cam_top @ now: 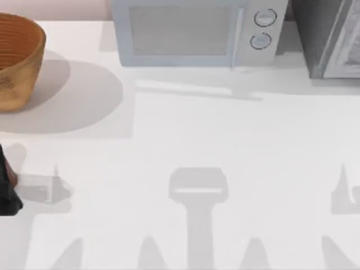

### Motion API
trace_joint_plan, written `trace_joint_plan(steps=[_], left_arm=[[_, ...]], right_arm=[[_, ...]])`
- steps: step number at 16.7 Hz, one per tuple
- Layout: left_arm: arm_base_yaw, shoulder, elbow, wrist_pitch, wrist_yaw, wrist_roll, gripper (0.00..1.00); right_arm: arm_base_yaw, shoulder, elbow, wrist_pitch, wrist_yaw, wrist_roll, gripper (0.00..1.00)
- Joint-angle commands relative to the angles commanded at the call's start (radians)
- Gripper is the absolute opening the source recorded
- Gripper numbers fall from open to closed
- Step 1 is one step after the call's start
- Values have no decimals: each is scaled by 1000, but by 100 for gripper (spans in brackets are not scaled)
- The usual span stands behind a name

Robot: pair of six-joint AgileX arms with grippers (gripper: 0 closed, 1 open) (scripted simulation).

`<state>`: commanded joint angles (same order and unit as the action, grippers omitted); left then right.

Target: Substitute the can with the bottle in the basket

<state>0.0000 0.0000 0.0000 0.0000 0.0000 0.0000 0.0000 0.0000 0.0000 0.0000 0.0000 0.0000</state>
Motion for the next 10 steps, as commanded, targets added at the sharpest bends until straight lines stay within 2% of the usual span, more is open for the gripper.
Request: trace_joint_plan(steps=[5, 10], left_arm=[[8, 57, 47, -40, -2, 4, 100], [32, 330, 298, -213, 16, 33, 100]], right_arm=[[0, 0, 0, 0, 0, 0, 100], [0, 0, 0, 0, 0, 0, 100]])
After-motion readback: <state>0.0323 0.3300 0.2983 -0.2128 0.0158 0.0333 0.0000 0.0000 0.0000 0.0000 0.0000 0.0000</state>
